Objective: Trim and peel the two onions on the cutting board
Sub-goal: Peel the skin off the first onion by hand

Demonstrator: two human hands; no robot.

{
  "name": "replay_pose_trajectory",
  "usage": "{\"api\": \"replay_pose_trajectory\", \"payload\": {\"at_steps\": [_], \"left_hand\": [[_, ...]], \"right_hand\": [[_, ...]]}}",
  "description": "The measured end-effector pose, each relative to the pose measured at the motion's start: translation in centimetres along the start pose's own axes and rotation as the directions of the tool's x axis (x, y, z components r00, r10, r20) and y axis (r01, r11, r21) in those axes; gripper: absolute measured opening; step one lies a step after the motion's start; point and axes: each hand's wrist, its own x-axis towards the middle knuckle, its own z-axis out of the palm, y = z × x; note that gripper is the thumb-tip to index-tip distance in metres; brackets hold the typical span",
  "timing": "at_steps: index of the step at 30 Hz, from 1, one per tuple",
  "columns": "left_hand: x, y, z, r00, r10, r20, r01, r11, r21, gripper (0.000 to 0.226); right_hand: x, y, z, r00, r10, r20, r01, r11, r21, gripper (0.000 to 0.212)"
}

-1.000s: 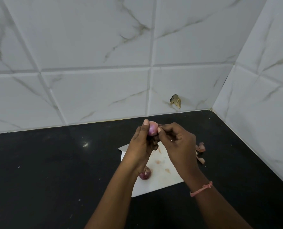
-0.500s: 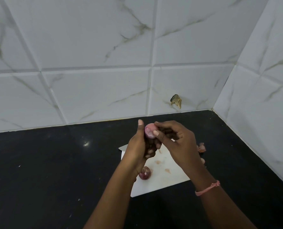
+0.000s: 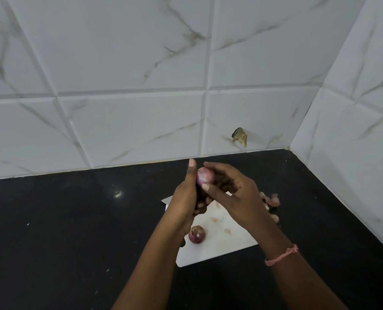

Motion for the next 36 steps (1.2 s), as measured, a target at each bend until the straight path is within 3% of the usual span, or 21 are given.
{"api": "replay_pose_trajectory", "payload": {"at_steps": [2, 4, 6, 8, 10, 16, 21, 23, 27, 31, 36], "left_hand": [[0.0, 0.0, -0.1, 0.999, 0.006, 0.036, -0.007, 0.999, 0.034, 0.085], [0.1, 0.0, -0.3, 0.997, 0.051, 0.058, -0.059, 0.988, 0.141, 0.083], [0.4, 0.2, -0.6, 0.988, 0.146, 0.056, -0.155, 0.963, 0.219, 0.064], [0.7, 0.0, -1.0, 0.969, 0.237, 0.063, -0.245, 0.951, 0.187, 0.037], [0.9, -0.2, -1.2, 0.951, 0.289, 0.108, -0.301, 0.946, 0.124, 0.026], [0.9, -0.6, -0.8, 0.943, 0.3, 0.147, -0.308, 0.951, 0.039, 0.032], [0.5, -0.9, 0.3, 0.939, 0.294, 0.179, -0.293, 0.956, -0.031, 0.034], [0.4, -1.1, 0.6, 0.942, 0.287, 0.177, -0.28, 0.958, -0.061, 0.039], [0.6, -1.1, 0.6, 0.954, 0.267, 0.135, -0.259, 0.963, -0.072, 0.046], [0.6, -0.9, 0.6, 0.967, 0.227, 0.119, -0.232, 0.972, 0.03, 0.04], [0.6, -0.9, 1.1, 0.98, 0.177, 0.086, -0.189, 0.967, 0.171, 0.046]], "right_hand": [[0.0, 0.1, 0.1, 1.0, 0.002, -0.029, -0.002, 1.0, -0.01, 0.036], [0.2, 0.0, 0.2, 0.993, 0.04, -0.111, -0.029, 0.995, 0.098, 0.031], [0.3, 0.3, 0.2, 0.981, 0.085, -0.176, -0.057, 0.986, 0.159, 0.028], [0.4, 0.5, 0.1, 0.974, 0.105, -0.202, -0.072, 0.983, 0.168, 0.028], [0.3, 0.4, 0.0, 0.97, 0.098, -0.223, -0.059, 0.983, 0.173, 0.029], [0.7, 0.1, -0.1, 0.98, 0.06, -0.191, -0.022, 0.981, 0.192, 0.028], [0.8, -0.3, -0.1, 0.949, 0.16, -0.272, -0.068, 0.945, 0.319, 0.008], [1.0, 0.0, -0.2, 0.933, 0.2, -0.299, -0.097, 0.94, 0.327, 0.011], [1.1, 0.2, -0.5, 0.96, 0.184, -0.209, -0.128, 0.958, 0.255, 0.013], [0.6, 0.2, -0.1, 0.978, 0.206, -0.042, -0.2, 0.972, 0.121, 0.034], [0.1, 0.8, 0.6, 0.991, 0.063, -0.119, -0.074, 0.993, -0.091, 0.036]]}}
